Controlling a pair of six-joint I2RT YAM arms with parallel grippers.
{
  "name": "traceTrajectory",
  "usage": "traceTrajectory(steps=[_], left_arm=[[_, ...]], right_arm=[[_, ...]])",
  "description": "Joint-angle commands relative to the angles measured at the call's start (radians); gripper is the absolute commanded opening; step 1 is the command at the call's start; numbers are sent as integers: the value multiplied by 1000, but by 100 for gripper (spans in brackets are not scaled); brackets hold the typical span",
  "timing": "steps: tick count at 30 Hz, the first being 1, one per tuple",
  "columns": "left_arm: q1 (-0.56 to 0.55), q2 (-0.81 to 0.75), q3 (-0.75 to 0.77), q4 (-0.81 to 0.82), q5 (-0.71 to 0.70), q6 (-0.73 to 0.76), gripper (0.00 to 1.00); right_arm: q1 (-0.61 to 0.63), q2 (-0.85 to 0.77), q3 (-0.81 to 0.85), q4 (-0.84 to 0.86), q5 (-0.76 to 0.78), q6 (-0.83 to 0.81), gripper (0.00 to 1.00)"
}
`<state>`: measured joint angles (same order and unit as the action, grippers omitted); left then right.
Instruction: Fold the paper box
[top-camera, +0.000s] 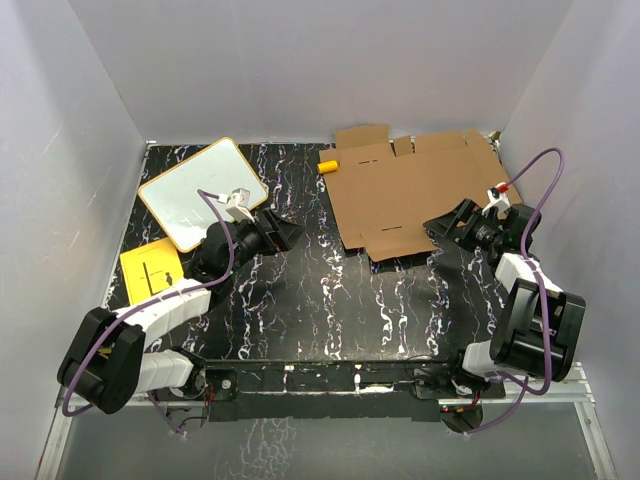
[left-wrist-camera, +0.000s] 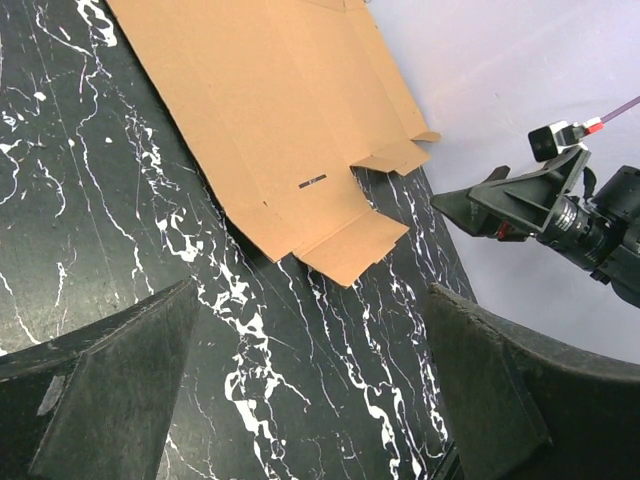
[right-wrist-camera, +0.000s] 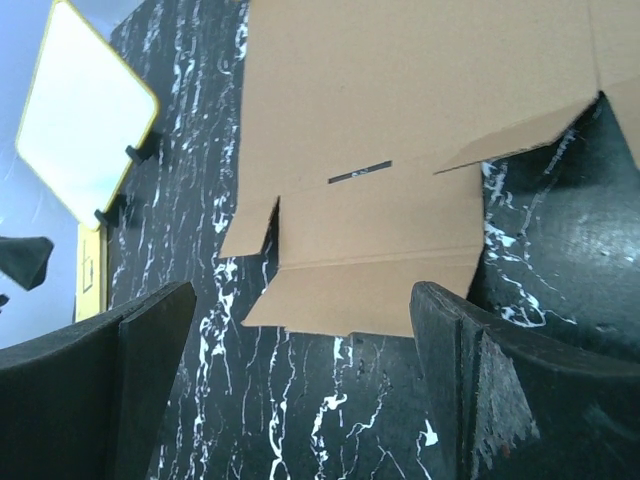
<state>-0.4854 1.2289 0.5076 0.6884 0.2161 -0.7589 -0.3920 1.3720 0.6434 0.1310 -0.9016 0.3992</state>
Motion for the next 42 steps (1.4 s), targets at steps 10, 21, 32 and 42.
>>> traceTrajectory(steps=[10,21,32,42], left_arm=[[7,9,23,31,1,10,93],[8,1,39,-12,18,-11,92],[8,-12,47,-38,7,1,92],[9,-63,51,-109,-34,60,92]], right_arm=[[34,116,159,-152,428,142,95],[130,465,416,-289,535,255,76],[131,394,340,-199,511,217,8],[139,155,230,-137,430,33,8]])
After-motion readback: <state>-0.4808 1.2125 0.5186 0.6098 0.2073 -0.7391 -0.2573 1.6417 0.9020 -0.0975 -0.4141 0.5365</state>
